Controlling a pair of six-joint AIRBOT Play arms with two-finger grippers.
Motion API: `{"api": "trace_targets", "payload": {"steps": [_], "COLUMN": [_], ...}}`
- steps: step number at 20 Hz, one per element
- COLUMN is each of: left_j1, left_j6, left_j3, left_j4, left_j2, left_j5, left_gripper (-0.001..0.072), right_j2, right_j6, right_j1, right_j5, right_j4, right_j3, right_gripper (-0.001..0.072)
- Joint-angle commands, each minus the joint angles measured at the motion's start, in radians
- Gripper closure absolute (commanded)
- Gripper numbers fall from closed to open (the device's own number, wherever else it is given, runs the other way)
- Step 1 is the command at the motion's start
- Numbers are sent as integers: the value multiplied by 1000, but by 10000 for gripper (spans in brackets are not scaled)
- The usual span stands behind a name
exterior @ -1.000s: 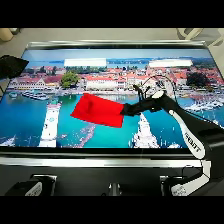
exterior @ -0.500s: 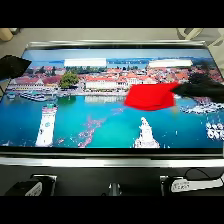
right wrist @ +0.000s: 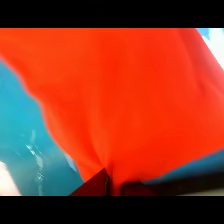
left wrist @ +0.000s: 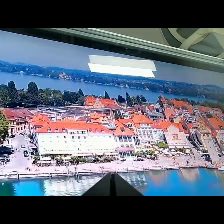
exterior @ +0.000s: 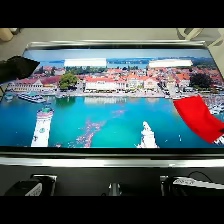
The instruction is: Fold the shirts.
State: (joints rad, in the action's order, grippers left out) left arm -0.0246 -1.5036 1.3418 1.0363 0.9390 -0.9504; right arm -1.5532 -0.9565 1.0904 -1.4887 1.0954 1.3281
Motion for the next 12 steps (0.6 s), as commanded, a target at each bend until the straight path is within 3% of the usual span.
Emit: {"api": "trace_targets", "payload": {"steps": [1,6,12], "left_j1": [-14,-14,-14], "left_j6": [0,0,0], "left_j3": [0,0,0], "left_j4": [1,3,3], "left_j2": [1,2,2], "left_j5": [1,8,8], "left_gripper": [681,681,681], "right_j2": [65,160,198], "right_j6": [-21,-49,-69], "right_j1": [92,92,92], "right_j5": [47,94,139], "right_j4": [122,222,287], "right_j3": [-171,-382,-426], "right_gripper": [693,692,668]}}
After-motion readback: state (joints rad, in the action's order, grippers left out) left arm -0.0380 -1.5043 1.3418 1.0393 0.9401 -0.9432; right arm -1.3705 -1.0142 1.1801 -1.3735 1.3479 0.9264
